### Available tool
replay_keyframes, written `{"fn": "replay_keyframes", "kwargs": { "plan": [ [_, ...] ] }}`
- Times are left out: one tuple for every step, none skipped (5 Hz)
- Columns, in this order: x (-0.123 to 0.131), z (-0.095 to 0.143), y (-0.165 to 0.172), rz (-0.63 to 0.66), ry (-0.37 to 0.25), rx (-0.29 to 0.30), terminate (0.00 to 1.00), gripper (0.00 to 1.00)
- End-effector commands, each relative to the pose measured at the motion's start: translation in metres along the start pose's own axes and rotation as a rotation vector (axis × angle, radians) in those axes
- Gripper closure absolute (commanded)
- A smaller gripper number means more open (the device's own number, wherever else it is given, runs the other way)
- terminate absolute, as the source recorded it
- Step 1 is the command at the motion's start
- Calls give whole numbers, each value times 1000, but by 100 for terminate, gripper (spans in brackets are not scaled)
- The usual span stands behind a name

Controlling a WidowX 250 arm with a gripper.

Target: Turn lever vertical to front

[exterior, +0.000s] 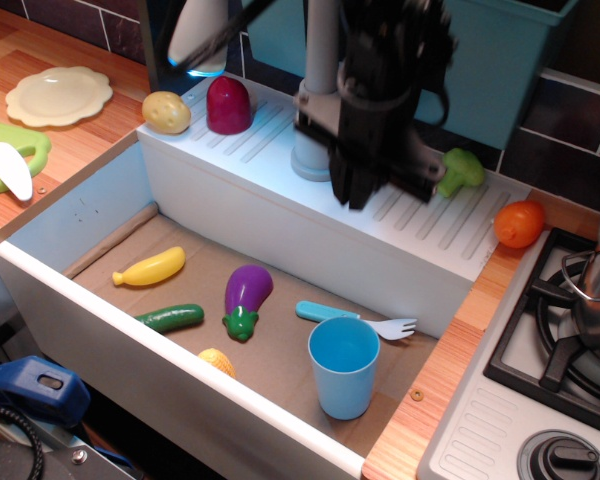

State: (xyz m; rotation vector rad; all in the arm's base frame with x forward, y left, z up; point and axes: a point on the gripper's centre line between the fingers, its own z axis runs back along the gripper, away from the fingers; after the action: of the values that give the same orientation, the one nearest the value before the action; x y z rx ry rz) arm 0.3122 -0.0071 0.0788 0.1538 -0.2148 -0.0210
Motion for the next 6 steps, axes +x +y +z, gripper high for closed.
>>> {"fn": "replay_keyframes", "kwargs": {
  "plan": [
    [29, 32, 10, -37, -33, 4, 0, 100],
    [36, 38, 20, -85, -46, 24, 0, 100],
    [36, 16, 28, -91, -78, 2, 0, 100],
    [32, 2, 35, -96, -100, -20, 0, 100],
    [23, -15, 28, -81, -113, -44, 0, 100],
    [24, -19, 25, -77, -119, -60, 0, 100]
  ]
}}
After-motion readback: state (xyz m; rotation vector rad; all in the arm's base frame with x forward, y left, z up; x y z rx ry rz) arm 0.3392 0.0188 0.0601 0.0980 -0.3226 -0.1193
